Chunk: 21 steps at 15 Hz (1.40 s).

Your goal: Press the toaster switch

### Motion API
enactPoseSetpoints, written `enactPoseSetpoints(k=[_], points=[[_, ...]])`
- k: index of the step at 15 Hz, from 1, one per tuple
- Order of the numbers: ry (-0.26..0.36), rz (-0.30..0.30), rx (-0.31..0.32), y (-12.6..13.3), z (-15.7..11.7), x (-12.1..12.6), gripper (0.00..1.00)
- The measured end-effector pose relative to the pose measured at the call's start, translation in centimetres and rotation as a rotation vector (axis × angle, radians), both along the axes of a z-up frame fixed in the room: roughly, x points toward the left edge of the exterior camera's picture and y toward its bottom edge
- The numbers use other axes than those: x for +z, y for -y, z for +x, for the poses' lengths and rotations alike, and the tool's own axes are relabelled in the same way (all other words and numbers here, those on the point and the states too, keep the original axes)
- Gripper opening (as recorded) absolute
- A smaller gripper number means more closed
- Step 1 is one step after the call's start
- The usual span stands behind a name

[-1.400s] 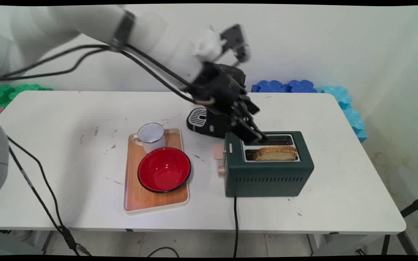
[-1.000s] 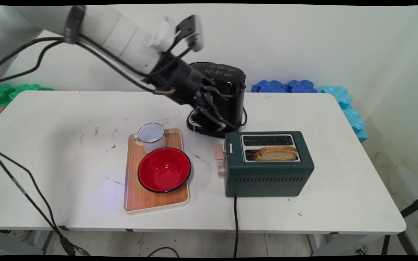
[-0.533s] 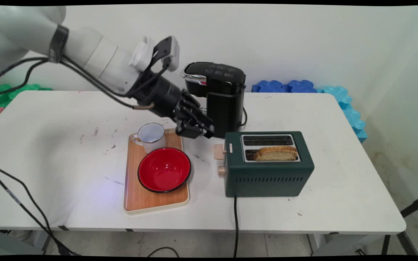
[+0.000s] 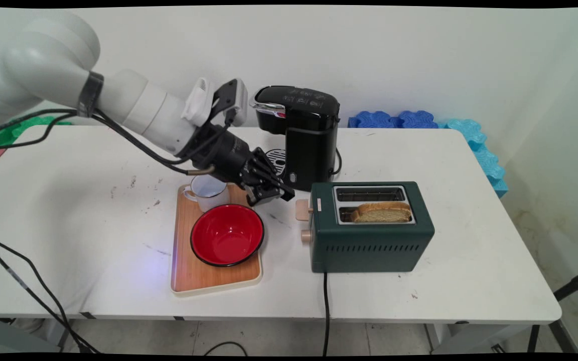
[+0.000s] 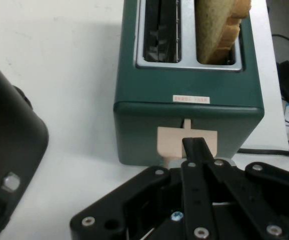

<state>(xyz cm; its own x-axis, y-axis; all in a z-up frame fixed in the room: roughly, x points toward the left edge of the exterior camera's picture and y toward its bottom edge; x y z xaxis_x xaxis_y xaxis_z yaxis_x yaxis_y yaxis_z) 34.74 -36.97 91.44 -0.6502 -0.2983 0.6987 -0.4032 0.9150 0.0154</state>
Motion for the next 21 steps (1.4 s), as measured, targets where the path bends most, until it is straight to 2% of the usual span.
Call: enactPoseSetpoints(k=[14,21], points=[[-0.016,0.0,-0.032,-1.5,-2.2,-3.5,0.0],[-0.003,-0.009,-0.028,-1.4,-2.4,-5.0,0.0]])
